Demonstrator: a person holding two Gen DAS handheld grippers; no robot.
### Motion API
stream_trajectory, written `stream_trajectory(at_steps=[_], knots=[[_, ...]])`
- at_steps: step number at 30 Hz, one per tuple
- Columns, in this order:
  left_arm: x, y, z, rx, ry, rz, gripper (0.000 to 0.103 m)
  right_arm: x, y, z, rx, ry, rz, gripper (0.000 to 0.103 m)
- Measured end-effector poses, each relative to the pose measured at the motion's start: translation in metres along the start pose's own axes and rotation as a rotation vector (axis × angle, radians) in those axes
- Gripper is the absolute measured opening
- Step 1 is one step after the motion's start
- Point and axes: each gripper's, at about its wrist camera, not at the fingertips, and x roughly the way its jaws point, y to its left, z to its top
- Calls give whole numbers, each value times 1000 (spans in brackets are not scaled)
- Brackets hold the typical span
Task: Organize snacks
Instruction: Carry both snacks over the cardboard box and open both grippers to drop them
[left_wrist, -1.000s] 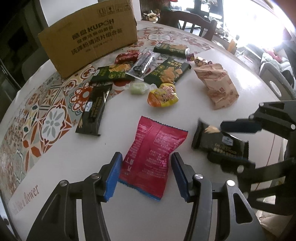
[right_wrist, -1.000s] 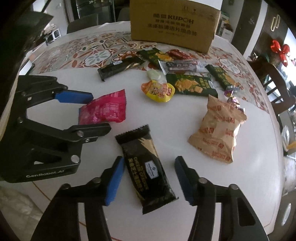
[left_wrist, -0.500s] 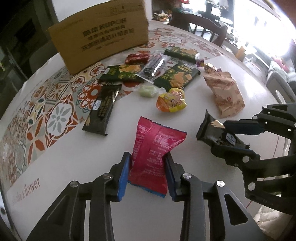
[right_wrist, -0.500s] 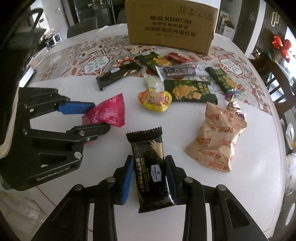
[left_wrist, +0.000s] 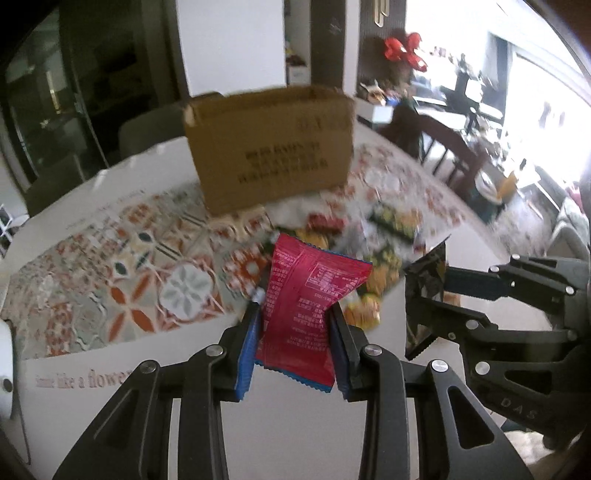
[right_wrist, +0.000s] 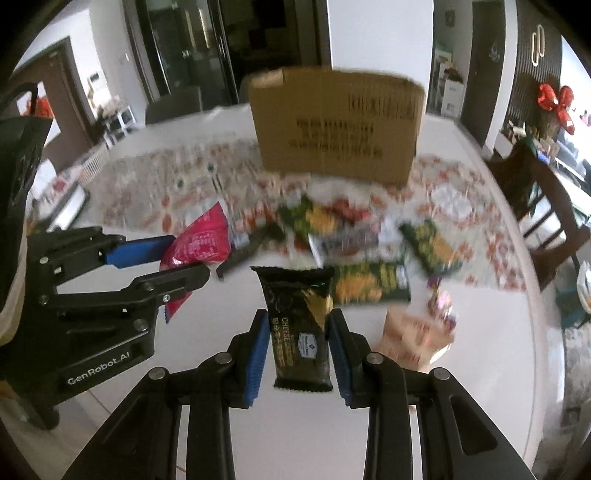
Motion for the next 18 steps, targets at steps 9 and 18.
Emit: stream_trajectory(at_steps=[9,18], knots=[[-27,13,52,-53,-121,58,35,-27,-11,53,51,-127,58,32],[-34,26,117,-74,-210,88,35,-37,-31,124,55,-263,61,32]])
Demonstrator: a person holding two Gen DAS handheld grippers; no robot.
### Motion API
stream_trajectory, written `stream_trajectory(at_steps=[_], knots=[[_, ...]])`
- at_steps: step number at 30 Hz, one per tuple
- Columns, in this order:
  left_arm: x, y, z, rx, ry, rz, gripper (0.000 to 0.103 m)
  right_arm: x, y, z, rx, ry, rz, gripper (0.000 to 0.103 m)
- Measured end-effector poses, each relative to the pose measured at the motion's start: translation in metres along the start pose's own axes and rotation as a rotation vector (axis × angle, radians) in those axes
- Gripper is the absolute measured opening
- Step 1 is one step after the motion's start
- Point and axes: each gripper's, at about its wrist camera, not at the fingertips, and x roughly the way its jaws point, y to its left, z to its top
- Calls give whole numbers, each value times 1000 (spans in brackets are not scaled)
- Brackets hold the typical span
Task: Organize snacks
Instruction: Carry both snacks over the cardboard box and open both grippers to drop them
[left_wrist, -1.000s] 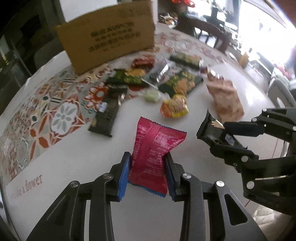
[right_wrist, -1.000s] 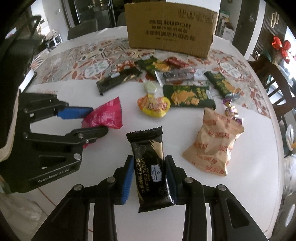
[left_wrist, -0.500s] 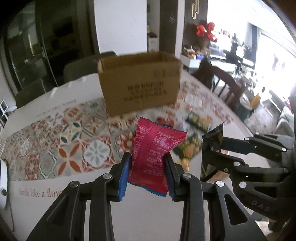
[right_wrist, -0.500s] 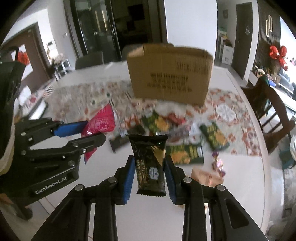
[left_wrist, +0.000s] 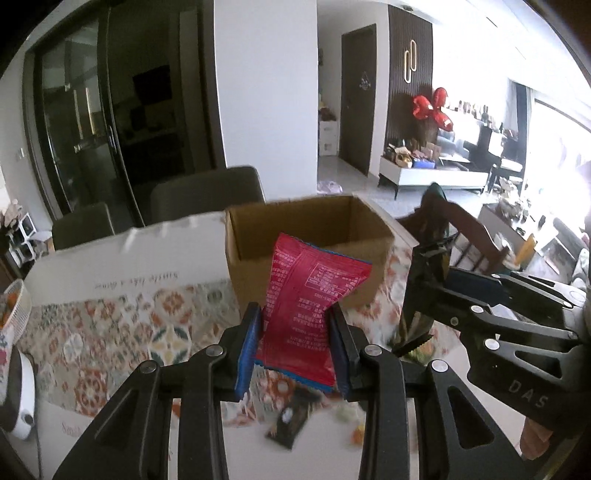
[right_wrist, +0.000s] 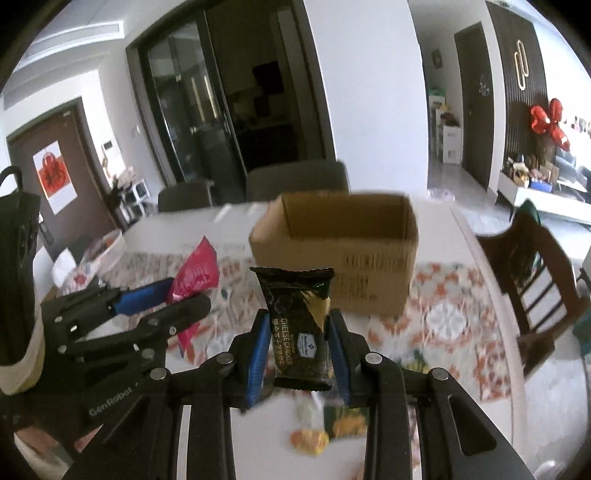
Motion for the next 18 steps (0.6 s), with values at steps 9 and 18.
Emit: stream_trajectory(at_steps=[9,18], knots=[[33,15,63,-30,-30,6,35,32,-21,67,-9,-69,-39,32],[92,26,96,-53,19,26,35,87,-41,107,-15,-45,-84,32]])
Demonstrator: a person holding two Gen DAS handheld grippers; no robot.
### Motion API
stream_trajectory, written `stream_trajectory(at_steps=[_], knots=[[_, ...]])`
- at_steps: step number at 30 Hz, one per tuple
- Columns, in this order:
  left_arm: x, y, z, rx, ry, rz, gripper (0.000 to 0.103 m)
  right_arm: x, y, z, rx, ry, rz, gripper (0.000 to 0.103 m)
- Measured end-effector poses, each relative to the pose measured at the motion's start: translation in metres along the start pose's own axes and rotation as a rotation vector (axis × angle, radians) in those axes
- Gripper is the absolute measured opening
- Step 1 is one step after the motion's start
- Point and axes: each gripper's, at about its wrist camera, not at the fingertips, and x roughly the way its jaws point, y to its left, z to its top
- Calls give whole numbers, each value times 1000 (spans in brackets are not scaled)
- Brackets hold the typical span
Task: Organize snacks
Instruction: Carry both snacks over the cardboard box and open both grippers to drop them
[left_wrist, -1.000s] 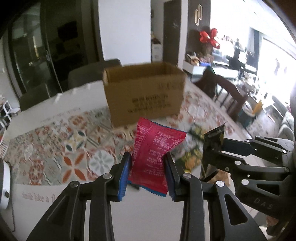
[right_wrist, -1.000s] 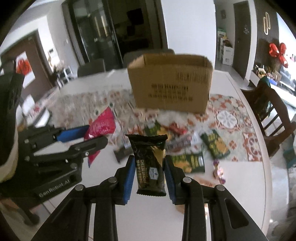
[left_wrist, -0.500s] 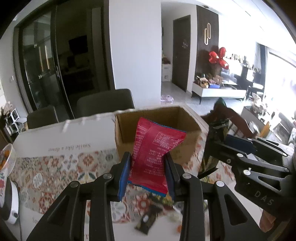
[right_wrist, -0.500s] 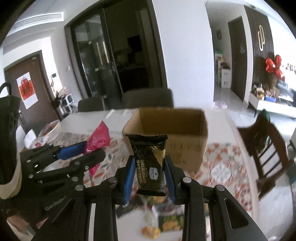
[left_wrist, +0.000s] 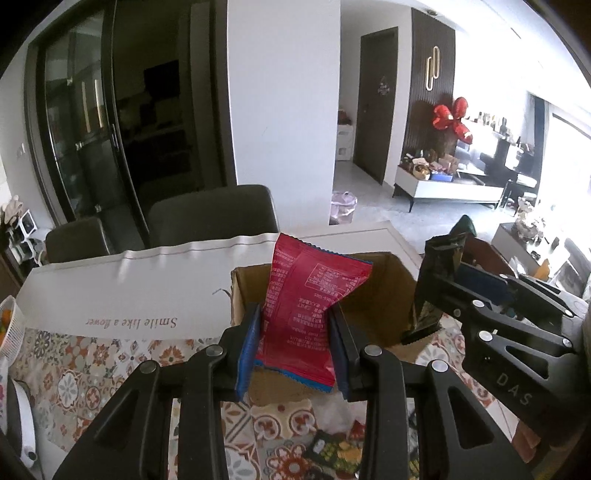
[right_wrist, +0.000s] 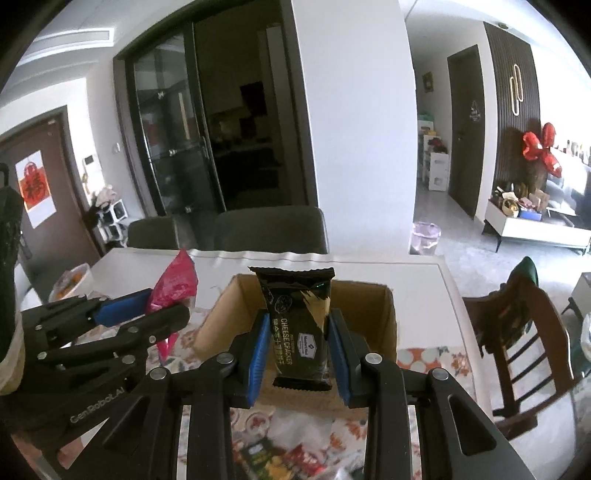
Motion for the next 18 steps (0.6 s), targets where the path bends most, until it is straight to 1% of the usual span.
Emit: stream_trajectory(at_steps=[8,13,15,16,17,18], knots=[[53,7,11,-19,72,-1,35,39,-8,14,-5,42,-23,32],[74,6,11,-28,116,-14,37,62,-15,16,-1,81,-24,32],[80,9,11,-38,126,-19,39,66,-17,14,6,91,-29,33],[82,9,10,-38,129,-19,44,71,-20,14,15,100,-37,33],[83,10,9,-36,134,-15,53,73,-21,13,19,107,-37,35],[83,10,8,-39,136,-15,57,75,-22,12,22,116,-31,38]])
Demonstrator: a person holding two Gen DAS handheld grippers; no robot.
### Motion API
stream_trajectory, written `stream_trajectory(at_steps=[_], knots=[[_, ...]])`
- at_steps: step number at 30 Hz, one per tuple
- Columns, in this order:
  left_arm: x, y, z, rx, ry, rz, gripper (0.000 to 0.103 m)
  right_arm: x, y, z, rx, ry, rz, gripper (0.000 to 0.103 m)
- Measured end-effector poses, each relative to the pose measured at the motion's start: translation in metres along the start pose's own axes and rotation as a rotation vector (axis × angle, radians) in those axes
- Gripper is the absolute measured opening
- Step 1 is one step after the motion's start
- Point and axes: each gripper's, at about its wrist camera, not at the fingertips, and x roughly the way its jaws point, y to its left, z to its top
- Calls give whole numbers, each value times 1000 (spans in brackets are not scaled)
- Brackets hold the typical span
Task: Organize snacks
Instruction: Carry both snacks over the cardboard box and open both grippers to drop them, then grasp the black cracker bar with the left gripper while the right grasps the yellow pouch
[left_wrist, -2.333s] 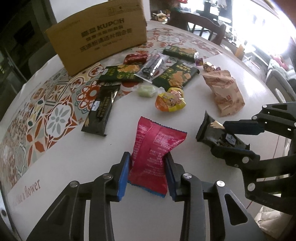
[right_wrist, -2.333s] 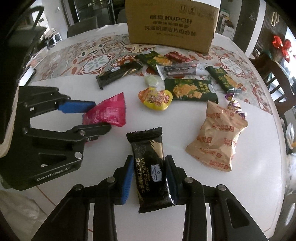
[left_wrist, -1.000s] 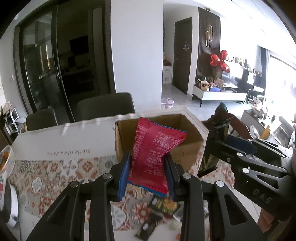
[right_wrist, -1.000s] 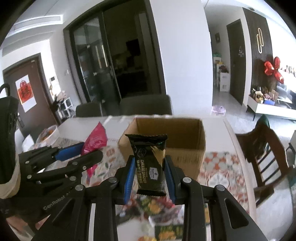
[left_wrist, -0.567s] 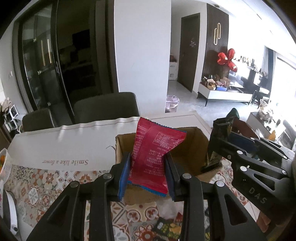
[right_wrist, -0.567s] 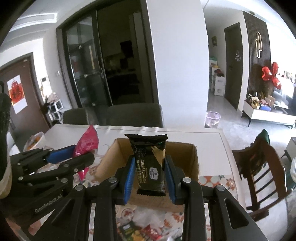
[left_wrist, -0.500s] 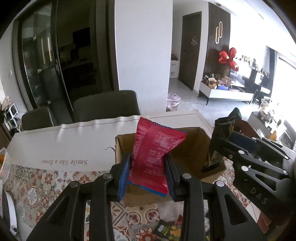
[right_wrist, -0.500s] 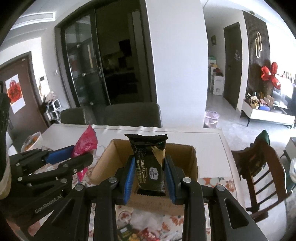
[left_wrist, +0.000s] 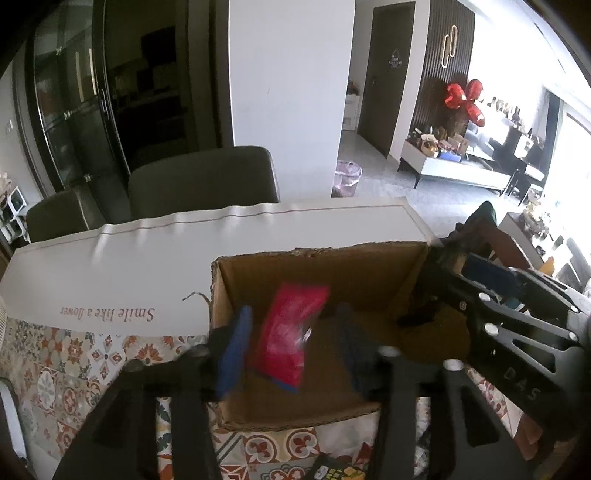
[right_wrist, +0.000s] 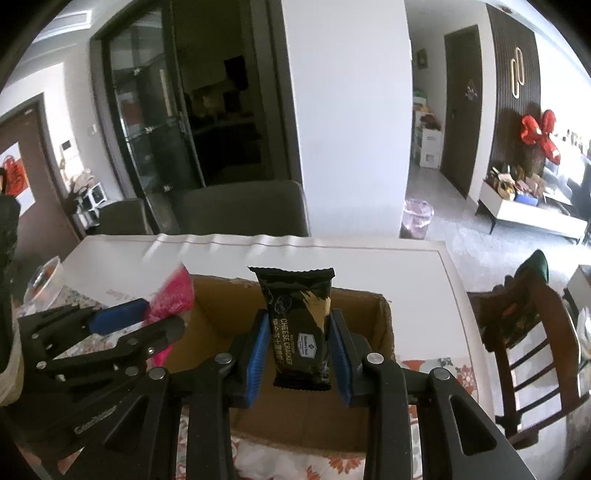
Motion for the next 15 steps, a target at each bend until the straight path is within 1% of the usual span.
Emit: stream_trajectory(at_steps=[1,2,3,4,5,8,9,13,15], knots=[[-1,1,0,-6,-3,1,58,2,-2,0,7,8,2,52],[-2,2,0,-14,-8,1,58,2,-4,0,16,8,-5,63],[-4,4,1,-23,-12,5,58,2,-6,-1,21,-1,-19,65],[-6,5,1,-29,-16,7,62,-1,-8,-2,24,-9,-40,67],[-10,6,0,-34,-18,14,64,-1,-9,-3,30,-9,-51,68],[-24,6,-4,-23,-34,25,65,-8,-13,-7,50,-7,-65,68],[-30,6,-6,-17,-38,33,67,-13,-14,-9,51,-11,-84,68],[-59,5,-16,5,-76,67,78,-39,-11,-16,52,-37,-144,68],[-75,5,-22,8,-96,72,81,-54,-7,-22,51,-44,-169,68]])
